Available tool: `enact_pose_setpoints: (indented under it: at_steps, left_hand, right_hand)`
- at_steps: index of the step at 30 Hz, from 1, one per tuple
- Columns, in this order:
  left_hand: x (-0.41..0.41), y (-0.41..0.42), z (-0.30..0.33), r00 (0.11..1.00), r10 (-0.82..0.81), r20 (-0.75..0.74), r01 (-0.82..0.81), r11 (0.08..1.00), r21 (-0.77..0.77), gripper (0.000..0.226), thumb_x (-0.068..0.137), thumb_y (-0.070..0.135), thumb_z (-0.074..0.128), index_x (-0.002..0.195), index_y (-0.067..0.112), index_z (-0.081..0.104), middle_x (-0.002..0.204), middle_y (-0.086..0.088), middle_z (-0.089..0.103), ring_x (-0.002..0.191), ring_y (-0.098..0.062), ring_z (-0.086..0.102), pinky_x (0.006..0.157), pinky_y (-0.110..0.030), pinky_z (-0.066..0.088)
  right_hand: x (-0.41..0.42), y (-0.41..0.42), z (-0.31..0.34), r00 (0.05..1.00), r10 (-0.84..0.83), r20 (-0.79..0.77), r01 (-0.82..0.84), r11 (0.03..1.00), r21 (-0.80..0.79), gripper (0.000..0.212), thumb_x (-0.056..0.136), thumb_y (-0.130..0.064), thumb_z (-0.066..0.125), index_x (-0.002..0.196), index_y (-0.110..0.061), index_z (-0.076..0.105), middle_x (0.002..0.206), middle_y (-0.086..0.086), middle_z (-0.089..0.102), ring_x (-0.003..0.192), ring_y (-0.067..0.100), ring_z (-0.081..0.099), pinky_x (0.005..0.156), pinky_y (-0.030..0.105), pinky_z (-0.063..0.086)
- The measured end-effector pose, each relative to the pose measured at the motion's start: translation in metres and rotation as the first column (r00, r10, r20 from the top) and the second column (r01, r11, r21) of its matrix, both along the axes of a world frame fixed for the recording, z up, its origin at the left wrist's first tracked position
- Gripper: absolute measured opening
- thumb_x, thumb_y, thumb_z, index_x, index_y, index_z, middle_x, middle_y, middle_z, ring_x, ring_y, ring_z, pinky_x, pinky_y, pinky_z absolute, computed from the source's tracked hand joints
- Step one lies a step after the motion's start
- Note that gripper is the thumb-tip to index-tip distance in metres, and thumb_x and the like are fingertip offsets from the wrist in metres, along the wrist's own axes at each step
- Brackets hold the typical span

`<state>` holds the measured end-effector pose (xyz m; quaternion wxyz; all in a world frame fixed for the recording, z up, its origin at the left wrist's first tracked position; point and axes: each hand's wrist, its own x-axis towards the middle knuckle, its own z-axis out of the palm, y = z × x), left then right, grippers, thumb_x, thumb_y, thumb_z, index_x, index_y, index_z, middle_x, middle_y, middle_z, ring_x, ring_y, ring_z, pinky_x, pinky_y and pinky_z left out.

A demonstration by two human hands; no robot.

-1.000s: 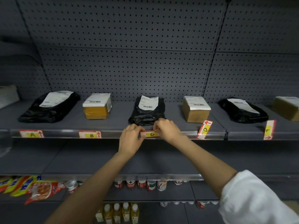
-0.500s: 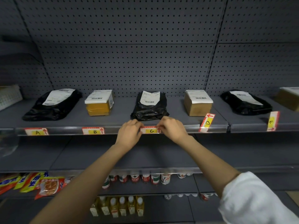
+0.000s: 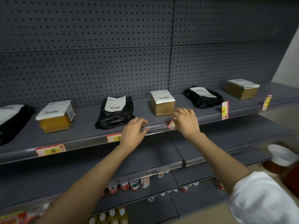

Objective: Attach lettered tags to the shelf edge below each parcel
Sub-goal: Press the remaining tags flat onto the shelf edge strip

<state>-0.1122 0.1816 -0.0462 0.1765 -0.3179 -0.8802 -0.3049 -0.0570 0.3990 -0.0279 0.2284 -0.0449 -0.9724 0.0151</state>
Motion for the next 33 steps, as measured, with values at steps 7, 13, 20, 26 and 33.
enact_pose_setpoints:
  at_steps: [7, 13, 20, 26, 33]
  left_hand:
    - [-0.004, 0.079, 0.004, 1.0, -0.025, 0.011, 0.026, 0.998, -0.059, 0.025, 0.08, 0.02, 0.067, 0.104, 0.018, 0.061, 0.105, -0.004, 0.063, 0.1, -0.022, 0.058, 0.08, -0.036, 0.049]
    - [0.001, 0.123, -0.006, 0.999, 0.052, 0.007, -0.052, 0.997, -0.063, 0.025, 0.082, 0.018, 0.065, 0.106, 0.02, 0.061, 0.106, -0.002, 0.061, 0.099, -0.021, 0.058, 0.079, -0.036, 0.052]
    - [0.004, 0.1, -0.011, 0.973, 0.229, -0.03, -0.229, 0.973, 0.006, 0.016, 0.08, 0.007, 0.063, 0.095, 0.013, 0.064, 0.097, -0.006, 0.06, 0.091, -0.024, 0.058, 0.075, -0.035, 0.049]
    - [0.016, 0.099, -0.018, 0.953, 0.277, -0.124, -0.294, 0.944, -0.148, 0.015, 0.084, 0.011, 0.061, 0.097, 0.009, 0.067, 0.095, -0.009, 0.062, 0.092, -0.028, 0.056, 0.076, -0.04, 0.048]
    - [0.031, 0.117, -0.015, 0.923, 0.374, -0.091, -0.384, 0.912, -0.145, 0.027, 0.082, 0.019, 0.065, 0.107, 0.014, 0.057, 0.102, -0.007, 0.06, 0.097, -0.027, 0.057, 0.074, -0.04, 0.05]
  right_hand:
    - [-0.003, 0.032, 0.007, 0.998, 0.06, 0.027, -0.062, 0.995, 0.073, 0.028, 0.083, -0.016, 0.056, 0.11, -0.014, 0.06, 0.118, 0.007, 0.059, 0.112, 0.028, 0.05, 0.095, 0.036, 0.03]
    - [-0.013, 0.059, 0.009, 0.982, 0.128, 0.135, -0.133, 0.991, 0.031, 0.017, 0.088, -0.02, 0.056, 0.102, -0.016, 0.065, 0.105, 0.009, 0.059, 0.098, 0.03, 0.059, 0.075, 0.037, 0.046]
    - [-0.026, 0.046, -0.004, 0.947, 0.302, 0.106, -0.289, 0.95, -0.117, 0.012, 0.082, -0.013, 0.063, 0.091, -0.02, 0.066, 0.1, 0.004, 0.066, 0.087, 0.031, 0.061, 0.077, 0.035, 0.051]
    - [-0.032, 0.069, -0.018, 0.91, 0.41, 0.06, -0.404, 0.911, -0.087, 0.009, 0.086, -0.027, 0.062, 0.093, -0.022, 0.066, 0.098, 0.003, 0.07, 0.09, 0.025, 0.061, 0.086, 0.036, 0.045]
    - [-0.02, 0.097, -0.022, 0.851, 0.525, 0.028, -0.525, 0.851, 0.001, 0.026, 0.085, -0.025, 0.062, 0.112, -0.024, 0.063, 0.106, 0.001, 0.061, 0.099, 0.022, 0.054, 0.084, 0.035, 0.04]
